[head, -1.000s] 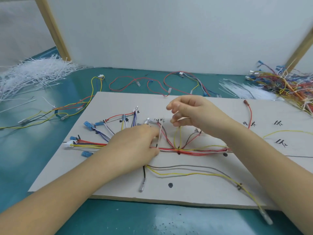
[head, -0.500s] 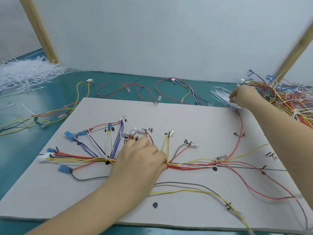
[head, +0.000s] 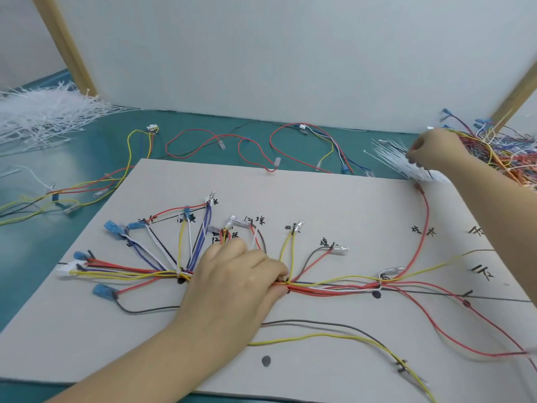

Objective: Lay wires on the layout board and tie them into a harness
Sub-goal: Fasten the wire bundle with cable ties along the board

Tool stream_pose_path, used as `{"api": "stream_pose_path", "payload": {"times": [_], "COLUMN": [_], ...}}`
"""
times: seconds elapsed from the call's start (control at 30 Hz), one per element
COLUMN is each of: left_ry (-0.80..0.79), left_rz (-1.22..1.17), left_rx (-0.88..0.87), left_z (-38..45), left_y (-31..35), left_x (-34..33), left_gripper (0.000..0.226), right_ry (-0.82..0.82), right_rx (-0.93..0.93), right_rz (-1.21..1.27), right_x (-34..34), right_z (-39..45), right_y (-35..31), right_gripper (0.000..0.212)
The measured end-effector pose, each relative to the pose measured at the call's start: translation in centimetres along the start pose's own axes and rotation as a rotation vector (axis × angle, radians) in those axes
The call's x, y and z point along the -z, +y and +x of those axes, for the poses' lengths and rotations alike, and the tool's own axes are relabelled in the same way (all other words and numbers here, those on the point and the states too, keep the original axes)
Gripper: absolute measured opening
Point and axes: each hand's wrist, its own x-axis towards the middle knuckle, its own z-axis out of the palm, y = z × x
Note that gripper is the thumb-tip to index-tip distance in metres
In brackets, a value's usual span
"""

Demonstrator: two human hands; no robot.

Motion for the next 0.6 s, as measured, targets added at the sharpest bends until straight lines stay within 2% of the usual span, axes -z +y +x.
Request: {"api": "stream_pose_path", "payload": {"times": [0.1, 0.17, 0.23, 0.3, 0.37, 0.4, 0.5, 0.6], "left_ry": [-0.008, -0.015, -0.027, -0.012, -0.006, -0.008, -0.005, 0.004], "left_rz": [0.009, 0.012, 0.009, 0.014, 0.026, 0.031, 0.065, 0.073], "left_rx": [0.025, 0.053, 0.059, 0.014, -0.015, -0.019, -0.033, -0.048], "left_z": [-0.1, -0.2, -0.2, -0.2, -0.1, -0.1, -0.2, -0.1], "left_y": [-0.1, -0.1, 0.0, 0.0, 0.0, 0.0, 0.2, 0.1], "left_x": [0.2, 0.4, 0.4, 0.4, 0.4, 0.3, 0.1, -0.1], "left_gripper": [0.015, 0.018, 0.023, 0.015, 0.013, 0.014, 0.012, 0.011], "right_ry": [0.081, 0.107, 0.080, -0.093, -0.357, -0.437, -0.539, -0.540], "right_rx": [0.075, 0.150, 0.270, 0.364, 0.418, 0.445, 0.472, 0.432], "right_rz": [0.231, 0.506, 0.782, 1.050, 1.270, 1.284, 1.155, 1.110], "right_x": [1.6, 3.1, 4.4, 5.1, 4.9, 4.5, 2.6, 0.9], "right_z": [-2.2, -5.2, -8.9, -13.1, -17.2, -18.9, -21.8, -22.2], "right_y": [-1.6, -3.9, -6.8, -9.5, -11.3, -11.9, -12.6, -12.3], "right_gripper": [0.027, 0.037, 0.028, 0.029, 0.035, 0.033, 0.020, 0.019]}}
